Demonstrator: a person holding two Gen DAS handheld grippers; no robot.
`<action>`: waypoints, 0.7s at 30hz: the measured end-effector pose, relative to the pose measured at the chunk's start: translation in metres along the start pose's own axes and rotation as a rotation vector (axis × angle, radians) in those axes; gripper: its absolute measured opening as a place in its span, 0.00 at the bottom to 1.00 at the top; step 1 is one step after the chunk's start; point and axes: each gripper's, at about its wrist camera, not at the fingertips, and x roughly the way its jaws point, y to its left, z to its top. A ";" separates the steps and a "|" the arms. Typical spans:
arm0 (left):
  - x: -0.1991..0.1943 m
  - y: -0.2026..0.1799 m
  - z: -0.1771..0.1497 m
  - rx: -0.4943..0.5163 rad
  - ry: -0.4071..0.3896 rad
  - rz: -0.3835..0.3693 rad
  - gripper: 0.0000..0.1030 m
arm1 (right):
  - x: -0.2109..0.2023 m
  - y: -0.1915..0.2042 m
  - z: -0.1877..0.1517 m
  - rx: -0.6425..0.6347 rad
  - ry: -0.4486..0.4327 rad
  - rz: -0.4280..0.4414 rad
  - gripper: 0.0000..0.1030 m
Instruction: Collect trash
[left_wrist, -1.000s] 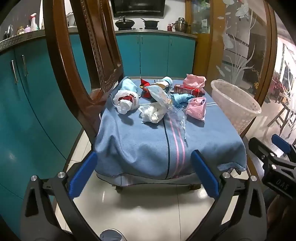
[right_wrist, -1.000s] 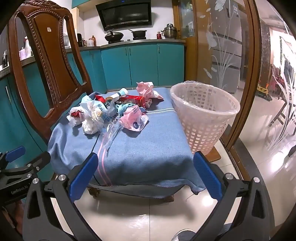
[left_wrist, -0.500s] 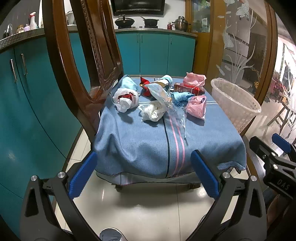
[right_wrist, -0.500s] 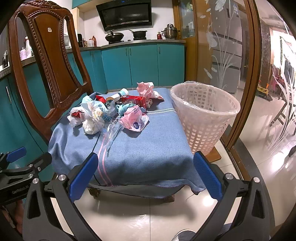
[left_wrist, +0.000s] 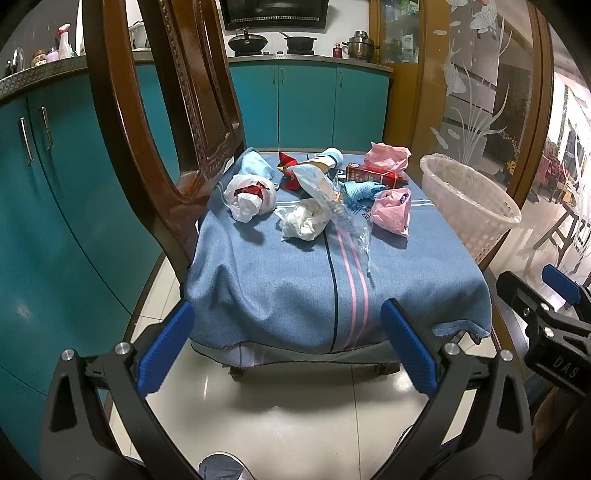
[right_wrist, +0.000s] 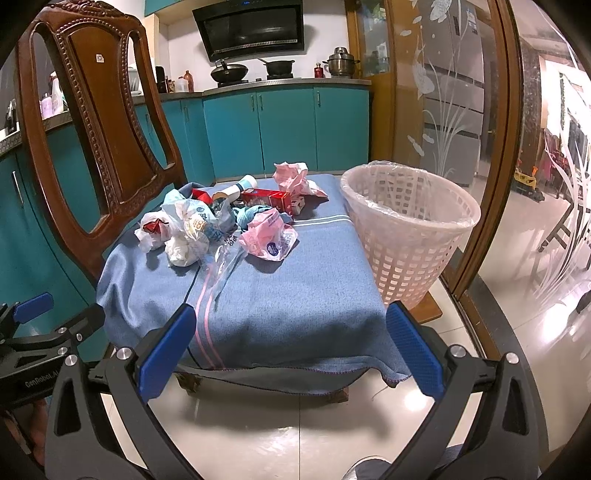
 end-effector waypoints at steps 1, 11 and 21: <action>0.000 0.000 0.000 0.001 0.000 0.000 0.97 | 0.000 0.000 0.000 0.000 0.001 0.000 0.98; 0.001 -0.001 0.000 0.005 0.004 0.001 0.97 | 0.000 0.000 0.000 -0.001 0.000 0.000 0.98; 0.000 -0.001 -0.001 0.004 0.007 0.001 0.97 | -0.001 0.000 0.000 -0.003 0.001 0.000 0.98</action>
